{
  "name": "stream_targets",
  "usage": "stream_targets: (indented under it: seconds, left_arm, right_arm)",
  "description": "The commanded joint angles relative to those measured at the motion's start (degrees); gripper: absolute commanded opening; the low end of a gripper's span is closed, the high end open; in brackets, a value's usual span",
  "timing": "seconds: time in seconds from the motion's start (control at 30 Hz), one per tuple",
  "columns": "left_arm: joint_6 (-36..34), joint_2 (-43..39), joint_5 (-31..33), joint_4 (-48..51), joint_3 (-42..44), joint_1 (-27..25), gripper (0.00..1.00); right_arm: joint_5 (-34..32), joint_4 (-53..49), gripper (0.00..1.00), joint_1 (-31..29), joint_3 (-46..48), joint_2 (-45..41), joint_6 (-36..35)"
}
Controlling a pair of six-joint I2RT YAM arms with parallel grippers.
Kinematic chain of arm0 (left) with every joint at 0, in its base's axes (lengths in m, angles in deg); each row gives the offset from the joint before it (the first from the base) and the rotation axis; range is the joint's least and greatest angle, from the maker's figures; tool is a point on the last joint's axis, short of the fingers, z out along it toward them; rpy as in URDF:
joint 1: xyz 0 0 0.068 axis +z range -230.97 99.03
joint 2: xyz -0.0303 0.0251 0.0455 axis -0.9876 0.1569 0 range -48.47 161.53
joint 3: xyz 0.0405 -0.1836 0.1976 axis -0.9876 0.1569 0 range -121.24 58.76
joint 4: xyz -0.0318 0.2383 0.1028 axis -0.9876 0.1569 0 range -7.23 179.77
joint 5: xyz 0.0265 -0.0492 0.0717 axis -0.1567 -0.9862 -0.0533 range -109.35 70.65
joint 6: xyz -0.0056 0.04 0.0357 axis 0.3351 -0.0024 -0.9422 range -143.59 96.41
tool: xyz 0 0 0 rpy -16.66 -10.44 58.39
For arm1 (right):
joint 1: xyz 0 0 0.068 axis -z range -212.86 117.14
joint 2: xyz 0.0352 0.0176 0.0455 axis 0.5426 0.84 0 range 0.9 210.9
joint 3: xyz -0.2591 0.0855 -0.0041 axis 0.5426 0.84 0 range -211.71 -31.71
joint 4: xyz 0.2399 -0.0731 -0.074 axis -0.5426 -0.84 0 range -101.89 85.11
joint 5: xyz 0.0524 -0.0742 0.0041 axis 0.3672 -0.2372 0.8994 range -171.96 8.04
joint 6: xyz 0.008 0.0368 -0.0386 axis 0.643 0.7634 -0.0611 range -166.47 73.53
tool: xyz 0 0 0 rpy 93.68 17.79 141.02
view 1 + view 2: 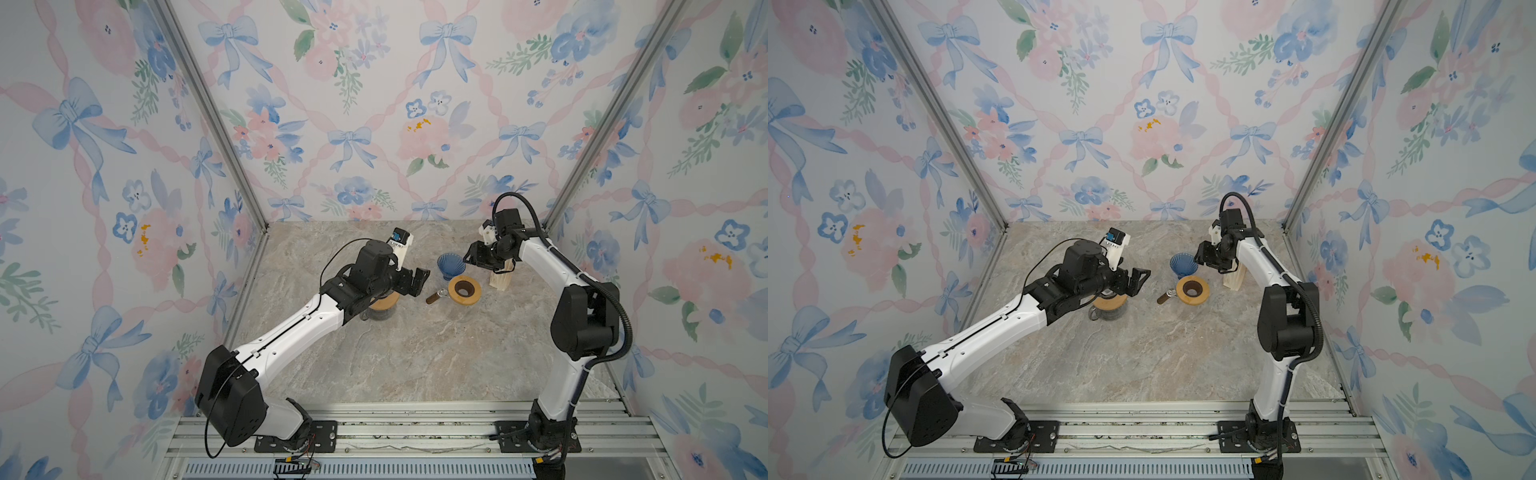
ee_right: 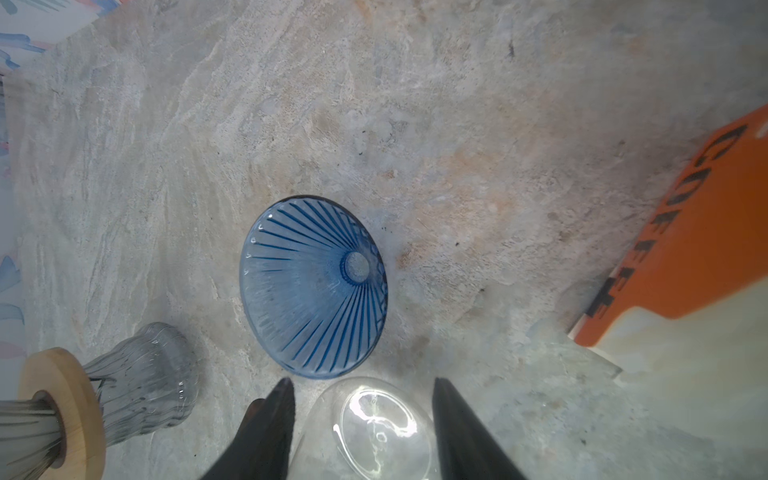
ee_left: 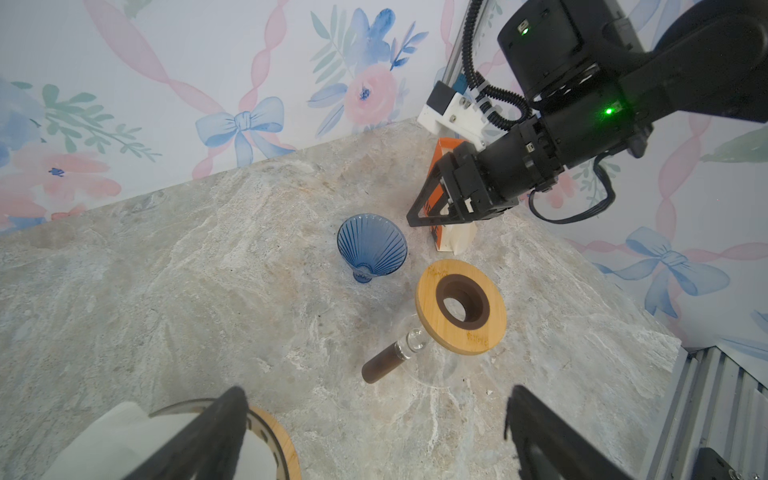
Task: Place the coffee filter in the dripper
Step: 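Release the ring holder and move the right gripper to the blue cone dripper, then grasp the blue cone dripper rim with the right gripper and lift it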
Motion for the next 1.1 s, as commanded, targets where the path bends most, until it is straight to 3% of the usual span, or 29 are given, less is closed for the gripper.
stream_targets:
  seconds: [0.0, 0.37, 0.6, 1.07]
  left_arm:
    - [1.3, 0.7, -0.3, 0.2, 0.2, 0.6, 0.98]
    - [1.7, 1.1, -0.6, 0.5, 0.8, 1.1, 0.98]
    - [1.7, 0.5, -0.3, 1.0, 1.4, 1.2, 0.98]
    - [2.9, -0.2, 0.1, 1.0, 2.5, 1.2, 0.98]
  right_arm:
    - [-1.2, -1.6, 0.56, -0.6, -3.2, 2.9, -0.2]
    - [-0.9, -1.0, 0.55, -2.0, -8.0, 10.2, 0.6]
    - [-0.6, -0.6, 0.48, -2.5, -9.6, 13.5, 1.2]
    - [-0.3, 3.2, 0.24, -2.6, -9.7, 14.9, 3.2]
